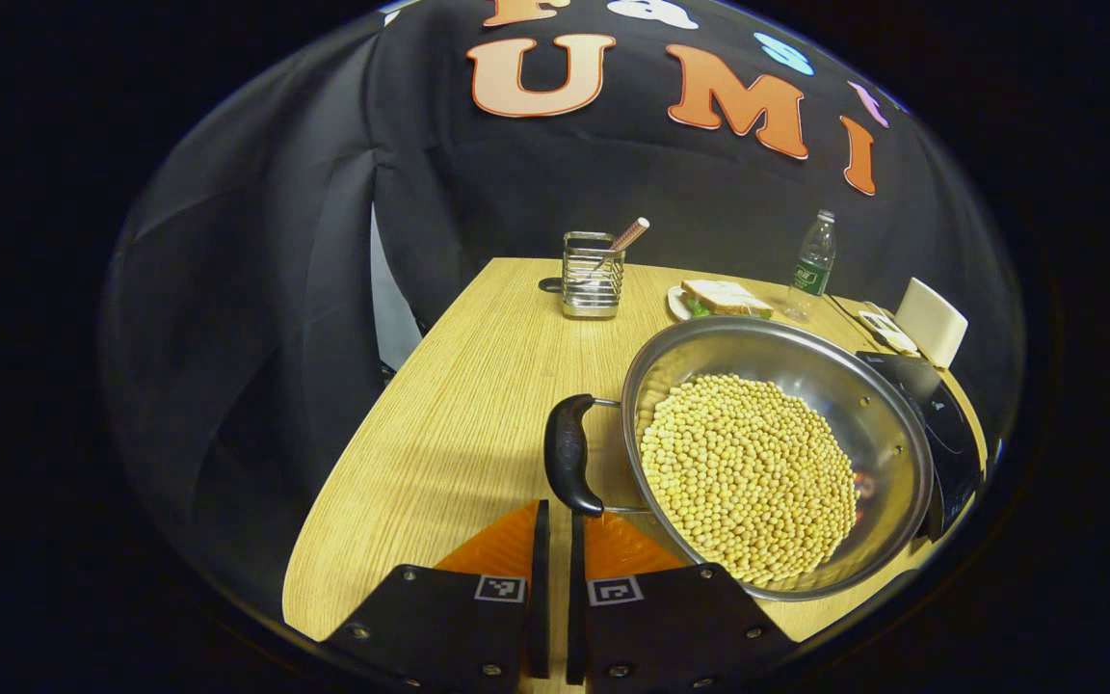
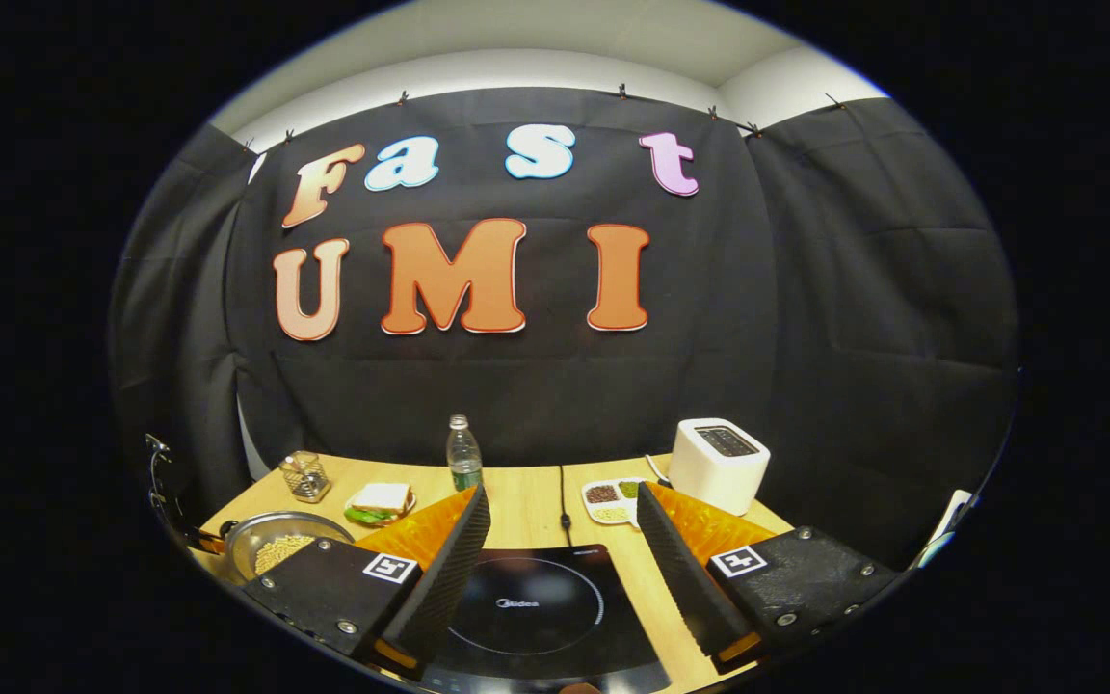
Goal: First push the handle of the pot to place it horizontally, then grasp the pot with both hands and set it on the induction cooktop.
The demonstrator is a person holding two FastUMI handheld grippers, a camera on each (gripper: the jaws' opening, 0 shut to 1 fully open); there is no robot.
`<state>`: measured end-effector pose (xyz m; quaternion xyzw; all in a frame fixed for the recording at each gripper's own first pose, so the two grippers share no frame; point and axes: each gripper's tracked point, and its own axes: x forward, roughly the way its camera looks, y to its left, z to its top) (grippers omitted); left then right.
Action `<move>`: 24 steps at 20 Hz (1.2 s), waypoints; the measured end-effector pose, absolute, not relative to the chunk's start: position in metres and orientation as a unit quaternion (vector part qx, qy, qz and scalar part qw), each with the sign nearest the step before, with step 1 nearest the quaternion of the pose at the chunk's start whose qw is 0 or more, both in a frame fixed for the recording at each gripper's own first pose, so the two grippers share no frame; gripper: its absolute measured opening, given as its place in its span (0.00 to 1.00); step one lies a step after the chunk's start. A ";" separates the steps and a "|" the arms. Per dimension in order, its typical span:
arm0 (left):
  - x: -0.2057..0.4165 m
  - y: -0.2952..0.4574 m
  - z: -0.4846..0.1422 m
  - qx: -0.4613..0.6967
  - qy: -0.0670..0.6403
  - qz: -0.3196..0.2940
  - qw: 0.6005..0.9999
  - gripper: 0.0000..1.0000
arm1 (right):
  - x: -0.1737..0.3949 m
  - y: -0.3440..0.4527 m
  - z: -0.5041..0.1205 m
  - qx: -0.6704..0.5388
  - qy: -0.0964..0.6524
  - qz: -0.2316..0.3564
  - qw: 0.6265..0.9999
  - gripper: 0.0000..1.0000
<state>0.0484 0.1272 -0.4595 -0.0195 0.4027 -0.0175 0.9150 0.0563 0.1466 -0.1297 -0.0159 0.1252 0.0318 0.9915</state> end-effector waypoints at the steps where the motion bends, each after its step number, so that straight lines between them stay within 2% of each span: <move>1: 0.048 0.127 -0.456 -0.020 0.399 -0.019 0.917 0.08 | 0.055 0.158 -0.133 -0.010 0.130 0.044 0.991 0.95; 4: 0.039 0.130 -0.441 -0.014 0.384 -0.023 0.923 0.08 | 0.050 0.194 -0.146 0.001 0.139 0.073 0.988 0.95; 9: 0.043 0.125 -0.387 -0.010 0.308 -0.028 0.951 0.08 | 0.043 0.246 -0.185 0.018 0.173 0.098 0.980 0.95; 10: 0.046 0.121 -0.383 -0.021 0.298 -0.033 0.954 0.20 | 0.043 0.255 -0.195 0.021 0.180 0.099 0.978 0.95; 11: 0.052 0.118 -0.379 -0.035 0.291 -0.034 0.956 0.31 | 0.043 0.266 -0.205 0.024 0.189 0.101 0.976 1.00; 12: 0.054 0.118 -0.381 -0.047 0.288 -0.033 0.956 0.31 | 0.041 0.276 -0.217 0.026 0.200 0.104 0.974 0.95; 13: 0.058 0.117 -0.381 -0.058 0.287 -0.033 0.956 0.37 | 0.040 0.286 -0.229 0.027 0.211 0.106 0.971 0.95; 14: 0.062 0.115 -0.384 -0.068 0.288 -0.037 0.954 0.58 | 0.040 0.295 -0.242 0.025 0.222 0.107 0.969 0.95; 17: 0.068 0.119 -0.402 -0.077 0.303 -0.037 0.949 0.65 | 0.042 0.320 -0.281 0.012 0.255 0.110 0.960 0.95; 18: 0.069 0.120 -0.409 -0.078 0.312 -0.038 0.946 0.75 | 0.044 0.326 -0.293 0.005 0.268 0.109 0.957 0.95; 24: 0.085 0.122 -0.423 -0.054 0.328 -0.040 0.942 0.75 | 0.054 0.342 -0.349 -0.039 0.318 0.098 0.942 0.96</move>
